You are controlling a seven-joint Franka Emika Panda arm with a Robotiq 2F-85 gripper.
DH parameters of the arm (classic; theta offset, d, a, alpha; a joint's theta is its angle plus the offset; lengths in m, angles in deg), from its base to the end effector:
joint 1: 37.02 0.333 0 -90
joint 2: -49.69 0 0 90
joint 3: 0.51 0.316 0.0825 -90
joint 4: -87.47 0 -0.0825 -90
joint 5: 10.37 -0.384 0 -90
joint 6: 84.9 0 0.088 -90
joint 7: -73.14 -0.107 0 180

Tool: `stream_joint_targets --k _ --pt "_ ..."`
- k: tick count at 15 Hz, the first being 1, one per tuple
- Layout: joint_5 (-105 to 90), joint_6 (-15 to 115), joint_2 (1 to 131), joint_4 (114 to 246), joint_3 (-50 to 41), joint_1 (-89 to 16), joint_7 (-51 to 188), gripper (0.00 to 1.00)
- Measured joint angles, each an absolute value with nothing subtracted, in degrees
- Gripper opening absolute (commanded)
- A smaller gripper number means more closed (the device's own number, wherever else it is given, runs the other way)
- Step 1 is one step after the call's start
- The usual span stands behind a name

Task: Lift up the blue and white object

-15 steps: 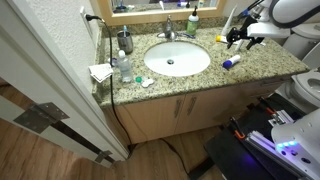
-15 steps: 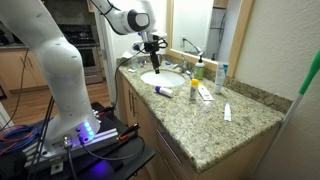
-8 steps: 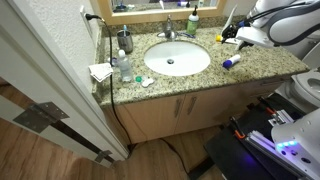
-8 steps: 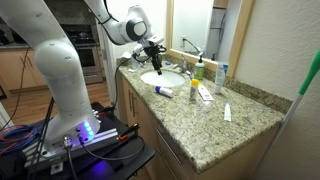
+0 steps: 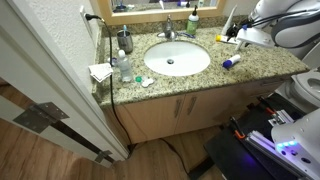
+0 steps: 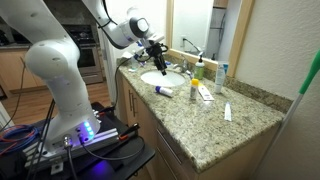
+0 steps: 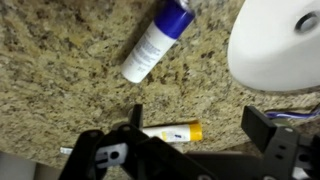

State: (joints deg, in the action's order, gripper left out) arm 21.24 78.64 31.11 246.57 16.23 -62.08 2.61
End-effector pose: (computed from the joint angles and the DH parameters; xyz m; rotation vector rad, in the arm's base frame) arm 0.4016 -0.0354 0.3379 2.6681 -1.2398 0.7179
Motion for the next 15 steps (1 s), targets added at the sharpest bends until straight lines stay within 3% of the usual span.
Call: stream_joint_targets --k 4,15 --pt "34.73 74.87 30.86 246.54 20.90 -66.95 -10.10 1.00" --pt "35.27 71.79 34.67 246.53 25.00 -66.40 -20.38 1.00"
